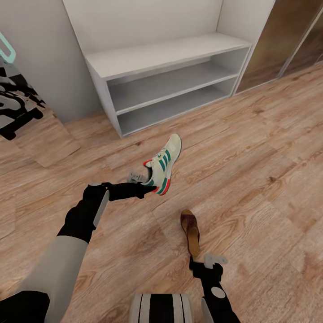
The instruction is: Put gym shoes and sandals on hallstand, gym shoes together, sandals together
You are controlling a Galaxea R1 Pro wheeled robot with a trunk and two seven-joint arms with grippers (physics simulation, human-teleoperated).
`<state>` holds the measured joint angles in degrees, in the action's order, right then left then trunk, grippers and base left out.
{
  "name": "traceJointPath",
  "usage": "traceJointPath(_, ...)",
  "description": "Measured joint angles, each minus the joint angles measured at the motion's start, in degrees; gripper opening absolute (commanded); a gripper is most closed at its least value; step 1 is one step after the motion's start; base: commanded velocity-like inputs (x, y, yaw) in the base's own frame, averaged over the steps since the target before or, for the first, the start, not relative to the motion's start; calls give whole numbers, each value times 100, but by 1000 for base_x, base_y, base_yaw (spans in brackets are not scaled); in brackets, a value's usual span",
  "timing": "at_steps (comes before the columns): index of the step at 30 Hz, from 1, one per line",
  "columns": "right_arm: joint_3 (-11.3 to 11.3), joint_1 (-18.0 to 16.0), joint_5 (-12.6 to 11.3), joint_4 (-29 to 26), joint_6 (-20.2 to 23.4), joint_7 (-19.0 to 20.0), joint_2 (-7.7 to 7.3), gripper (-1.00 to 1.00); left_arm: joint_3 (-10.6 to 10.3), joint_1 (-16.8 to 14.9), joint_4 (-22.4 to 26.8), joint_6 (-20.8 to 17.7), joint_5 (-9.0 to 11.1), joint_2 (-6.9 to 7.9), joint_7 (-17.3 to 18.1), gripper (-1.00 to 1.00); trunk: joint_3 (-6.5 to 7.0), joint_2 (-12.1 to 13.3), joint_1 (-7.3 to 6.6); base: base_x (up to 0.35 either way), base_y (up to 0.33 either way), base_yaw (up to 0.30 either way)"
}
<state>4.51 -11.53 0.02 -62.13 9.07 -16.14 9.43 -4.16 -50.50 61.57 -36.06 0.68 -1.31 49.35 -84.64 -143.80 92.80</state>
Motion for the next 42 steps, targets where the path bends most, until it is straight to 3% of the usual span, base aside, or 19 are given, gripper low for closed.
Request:
traceJointPath(9,34,-781,9,126,23,-2,-1,100,-25,0,0,-1,0,0,0,-100,-203,-12,23,0,0,0)
traceJointPath(13,35,-1081,2,409,18,-2,0,100,-28,-1,1,-5,11,0,1,-100,-204,-12,23,0,0,0)
traceJointPath(24,33,-1238,4,554,11,-2,0,100,-22,-1,1,-5,12,9,1,-100,-204,-12,23,0,0,0)
traceJointPath(33,24,-1583,6,1247,-25,0,-5,100,-20,-1,1,-5,11,1,1,-100,-204,-12,23,0,0,0)
traceJointPath(42,22,-1731,6,1499,-116,6,-8,100,-8,-1,1,-4,11,1,1,-100,-204,-12,23,0,0,0)
